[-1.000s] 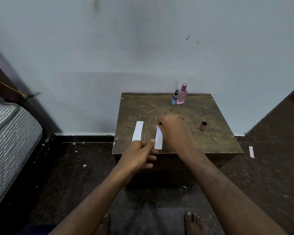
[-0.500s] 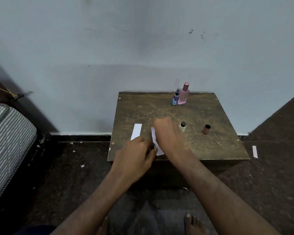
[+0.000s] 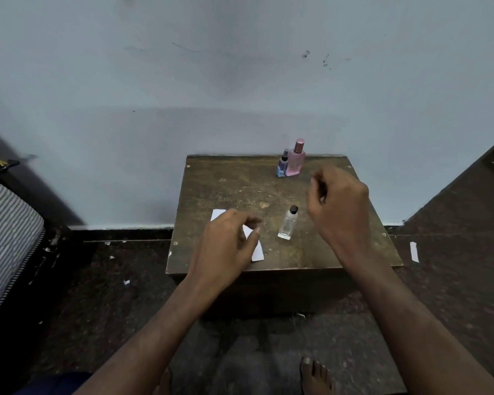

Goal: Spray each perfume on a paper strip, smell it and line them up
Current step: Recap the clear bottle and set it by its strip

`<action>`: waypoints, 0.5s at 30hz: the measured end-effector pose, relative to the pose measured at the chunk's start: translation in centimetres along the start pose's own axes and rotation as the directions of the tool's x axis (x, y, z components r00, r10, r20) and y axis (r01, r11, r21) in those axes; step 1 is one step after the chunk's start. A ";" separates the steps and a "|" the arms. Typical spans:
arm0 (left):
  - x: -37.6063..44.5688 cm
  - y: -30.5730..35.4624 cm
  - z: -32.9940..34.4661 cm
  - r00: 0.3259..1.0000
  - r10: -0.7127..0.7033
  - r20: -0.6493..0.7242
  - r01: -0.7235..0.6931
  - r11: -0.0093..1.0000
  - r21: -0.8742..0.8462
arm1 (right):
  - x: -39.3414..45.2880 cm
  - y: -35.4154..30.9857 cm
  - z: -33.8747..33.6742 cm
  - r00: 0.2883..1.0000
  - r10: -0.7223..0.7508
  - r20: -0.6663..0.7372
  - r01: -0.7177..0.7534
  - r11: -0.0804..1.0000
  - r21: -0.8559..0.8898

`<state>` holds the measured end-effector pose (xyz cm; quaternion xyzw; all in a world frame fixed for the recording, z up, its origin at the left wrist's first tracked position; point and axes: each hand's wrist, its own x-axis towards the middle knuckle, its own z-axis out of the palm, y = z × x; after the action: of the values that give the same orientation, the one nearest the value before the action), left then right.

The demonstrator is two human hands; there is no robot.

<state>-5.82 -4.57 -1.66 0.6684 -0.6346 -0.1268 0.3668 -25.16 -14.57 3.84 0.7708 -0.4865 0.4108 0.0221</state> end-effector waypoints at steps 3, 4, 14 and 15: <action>0.5 0.1 1.2 1.000 0.021 0.016 -0.020 0.999 -0.046 | -0.2 2.5 0.7 0.965 0.145 0.217 -0.104 0.976 -0.190; 0.7 0.1 1.5 0.999 0.026 0.027 -0.025 0.998 -0.057 | -0.2 2.9 0.8 0.940 0.173 0.294 -0.084 0.953 -0.292; 1.9 2.2 3.7 0.989 0.107 0.105 -0.096 0.990 -0.099 | -0.9 4.2 1.0 0.772 0.283 0.569 -0.062 0.925 -0.376; 2.0 2.3 3.7 0.989 0.104 0.109 -0.093 0.991 -0.100 | -0.6 4.1 1.0 0.787 0.275 0.552 -0.106 0.942 -0.319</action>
<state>-9.62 -7.48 -2.14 0.6096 -0.6801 -0.1764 0.3670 -27.85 -16.68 1.27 0.7957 -0.5966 0.0808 -0.0666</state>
